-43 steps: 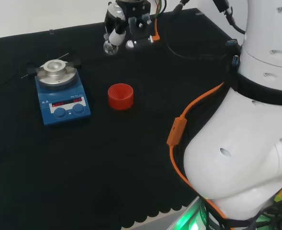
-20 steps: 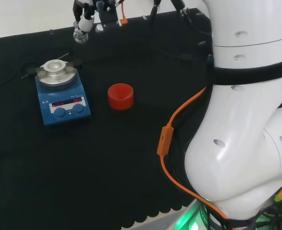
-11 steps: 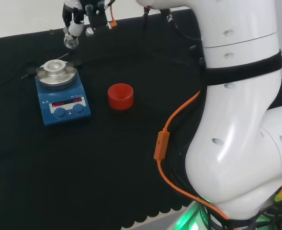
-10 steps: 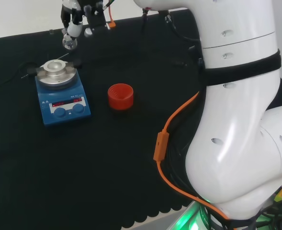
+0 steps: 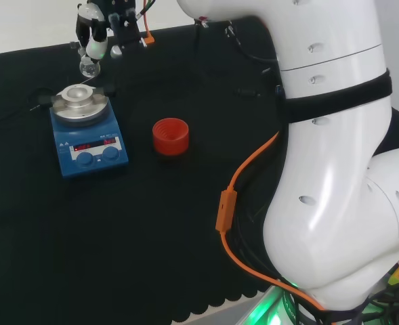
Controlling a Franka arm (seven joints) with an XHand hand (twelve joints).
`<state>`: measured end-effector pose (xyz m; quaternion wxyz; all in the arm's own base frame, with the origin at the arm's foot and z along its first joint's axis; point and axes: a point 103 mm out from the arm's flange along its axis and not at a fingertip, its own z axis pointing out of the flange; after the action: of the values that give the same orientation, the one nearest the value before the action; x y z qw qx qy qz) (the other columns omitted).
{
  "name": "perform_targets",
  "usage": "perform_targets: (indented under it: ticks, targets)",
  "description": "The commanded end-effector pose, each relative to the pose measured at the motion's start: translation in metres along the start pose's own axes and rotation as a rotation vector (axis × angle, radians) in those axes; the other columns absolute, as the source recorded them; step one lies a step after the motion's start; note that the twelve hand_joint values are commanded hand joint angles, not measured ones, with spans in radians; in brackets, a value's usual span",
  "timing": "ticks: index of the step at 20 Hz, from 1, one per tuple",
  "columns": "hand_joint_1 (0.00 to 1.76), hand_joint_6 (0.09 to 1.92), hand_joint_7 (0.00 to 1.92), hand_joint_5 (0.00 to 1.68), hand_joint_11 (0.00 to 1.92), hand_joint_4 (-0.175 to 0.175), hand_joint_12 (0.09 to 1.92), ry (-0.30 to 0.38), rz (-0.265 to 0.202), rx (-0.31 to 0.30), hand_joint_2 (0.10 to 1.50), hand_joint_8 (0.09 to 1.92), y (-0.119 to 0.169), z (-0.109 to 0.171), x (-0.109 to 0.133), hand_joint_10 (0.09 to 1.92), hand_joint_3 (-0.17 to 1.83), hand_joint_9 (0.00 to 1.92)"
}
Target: Place the round-bottom flask on the heater.
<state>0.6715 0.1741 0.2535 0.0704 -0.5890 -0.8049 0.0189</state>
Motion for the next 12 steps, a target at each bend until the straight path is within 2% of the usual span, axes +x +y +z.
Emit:
perform_targets:
  ticks: [1, 12]
  targets:
    - [1.14, 0.96, 0.66, 1.19, 0.57, 0.073, 1.19, 0.007, -0.012, 0.016, 0.54, 0.56, 0.003, 0.007, 0.006, 0.45, 0.97, 0.86]
    - [1.14, 0.96, 0.66, 1.20, 0.57, 0.076, 1.19, 0.041, -0.035, 0.031, 0.54, 0.56, 0.009, 0.021, 0.019, 0.45, 0.97, 0.86]
